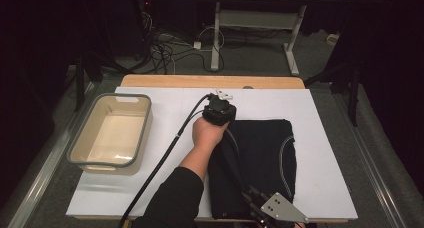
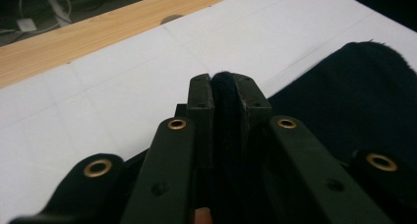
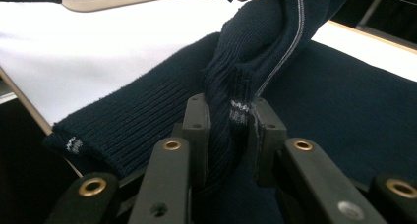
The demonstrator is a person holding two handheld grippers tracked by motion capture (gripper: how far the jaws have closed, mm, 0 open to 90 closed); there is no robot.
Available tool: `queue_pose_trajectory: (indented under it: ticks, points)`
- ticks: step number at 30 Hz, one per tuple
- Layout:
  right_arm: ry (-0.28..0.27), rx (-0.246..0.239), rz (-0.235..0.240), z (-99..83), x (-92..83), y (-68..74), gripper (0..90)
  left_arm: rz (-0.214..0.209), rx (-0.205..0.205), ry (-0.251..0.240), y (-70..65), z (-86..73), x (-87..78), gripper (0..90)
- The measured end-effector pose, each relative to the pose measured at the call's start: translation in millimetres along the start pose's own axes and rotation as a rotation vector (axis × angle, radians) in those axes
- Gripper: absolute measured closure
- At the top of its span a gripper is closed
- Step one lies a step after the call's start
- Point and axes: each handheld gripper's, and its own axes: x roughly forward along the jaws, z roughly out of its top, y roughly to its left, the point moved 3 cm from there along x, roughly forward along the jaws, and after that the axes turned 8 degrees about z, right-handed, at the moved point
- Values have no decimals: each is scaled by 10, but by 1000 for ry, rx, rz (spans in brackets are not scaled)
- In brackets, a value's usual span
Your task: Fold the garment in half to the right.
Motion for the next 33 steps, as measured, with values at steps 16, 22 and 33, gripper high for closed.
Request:
queue_pose_trajectory:
  ticks: [16, 22, 33]
  points:
    - [45, 37, -34, -308, -221, -157, 742, -88, -20, -3, -323, -130, 335, 694]
    - [50, 28, -35, -318, -212, -147, 742, -106, -62, -31, -170, -176, 131, 393]
    - [60, 16, -40, -301, -190, -125, 740, -109, -23, -53, 122, -665, -310, 207]
